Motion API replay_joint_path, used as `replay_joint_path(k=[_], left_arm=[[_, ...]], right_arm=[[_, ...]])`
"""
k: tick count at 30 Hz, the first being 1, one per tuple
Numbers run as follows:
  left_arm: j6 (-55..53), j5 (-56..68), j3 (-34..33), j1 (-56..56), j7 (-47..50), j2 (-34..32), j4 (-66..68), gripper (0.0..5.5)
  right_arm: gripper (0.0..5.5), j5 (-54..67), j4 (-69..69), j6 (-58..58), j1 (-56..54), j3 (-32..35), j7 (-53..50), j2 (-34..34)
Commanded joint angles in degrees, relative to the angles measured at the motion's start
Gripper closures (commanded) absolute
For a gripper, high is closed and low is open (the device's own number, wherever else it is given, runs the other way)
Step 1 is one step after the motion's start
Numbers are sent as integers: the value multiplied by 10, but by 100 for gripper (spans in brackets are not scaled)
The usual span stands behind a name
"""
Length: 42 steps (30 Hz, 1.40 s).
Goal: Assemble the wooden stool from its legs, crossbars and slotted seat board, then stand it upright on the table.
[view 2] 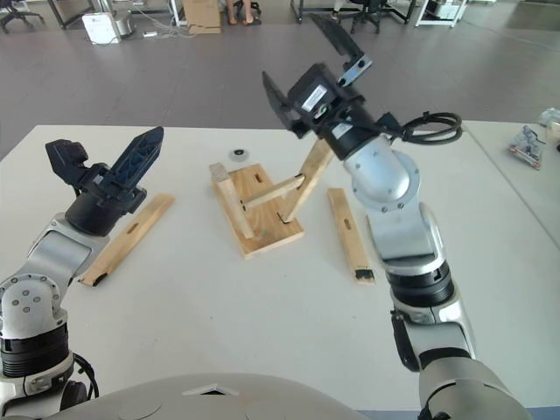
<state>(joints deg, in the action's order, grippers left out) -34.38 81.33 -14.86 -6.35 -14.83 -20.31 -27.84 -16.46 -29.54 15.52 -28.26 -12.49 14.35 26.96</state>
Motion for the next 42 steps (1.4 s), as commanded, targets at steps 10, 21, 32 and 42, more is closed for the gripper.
replay_joint_path(k=[10, 21, 32, 42], left_arm=[[16, -13, 5, 12, 4, 17, -13, 275], [21, -17, 8, 14, 3, 25, -15, 275], [24, -21, 13, 7, 3, 28, -8, 275], [25, -34, 14, -9, -13, 26, 9, 275]], right_arm=[[119, -175, 54, 64, 148, -89, 77, -10], [119, -197, 69, -8, 98, -49, 24, -27], [119, -139, 75, 49, 141, -61, 112, -54], [119, 93, 203, 100, -177, 229, 71, -51]])
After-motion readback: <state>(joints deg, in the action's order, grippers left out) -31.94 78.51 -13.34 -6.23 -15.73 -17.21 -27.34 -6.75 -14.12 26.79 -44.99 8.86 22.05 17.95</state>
